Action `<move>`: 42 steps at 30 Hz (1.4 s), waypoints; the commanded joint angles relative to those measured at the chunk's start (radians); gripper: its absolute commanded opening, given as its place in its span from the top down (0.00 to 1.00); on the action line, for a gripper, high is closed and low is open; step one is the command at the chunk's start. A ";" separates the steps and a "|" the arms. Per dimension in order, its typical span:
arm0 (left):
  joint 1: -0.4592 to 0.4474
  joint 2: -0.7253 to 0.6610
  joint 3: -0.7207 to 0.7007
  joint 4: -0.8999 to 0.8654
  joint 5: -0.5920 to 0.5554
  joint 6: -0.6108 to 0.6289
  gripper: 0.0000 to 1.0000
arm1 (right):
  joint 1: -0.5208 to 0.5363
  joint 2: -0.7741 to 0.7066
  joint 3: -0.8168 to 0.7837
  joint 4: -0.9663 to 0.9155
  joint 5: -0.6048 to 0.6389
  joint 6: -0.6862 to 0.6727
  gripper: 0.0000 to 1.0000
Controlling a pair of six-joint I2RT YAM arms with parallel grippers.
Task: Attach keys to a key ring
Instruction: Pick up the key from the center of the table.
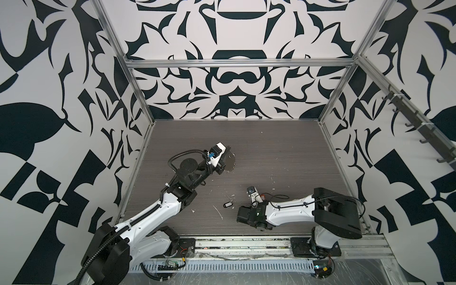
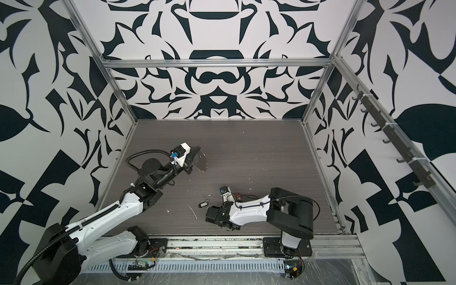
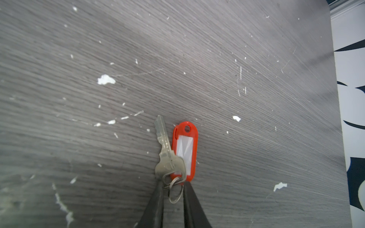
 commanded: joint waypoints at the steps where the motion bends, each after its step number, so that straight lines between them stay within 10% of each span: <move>1: -0.001 -0.023 -0.008 0.058 0.005 -0.007 1.00 | -0.002 -0.031 0.004 -0.042 0.016 0.014 0.79; 42: -0.001 -0.021 -0.009 0.062 0.006 -0.008 1.00 | -0.057 -0.018 -0.017 0.002 0.049 -0.064 0.86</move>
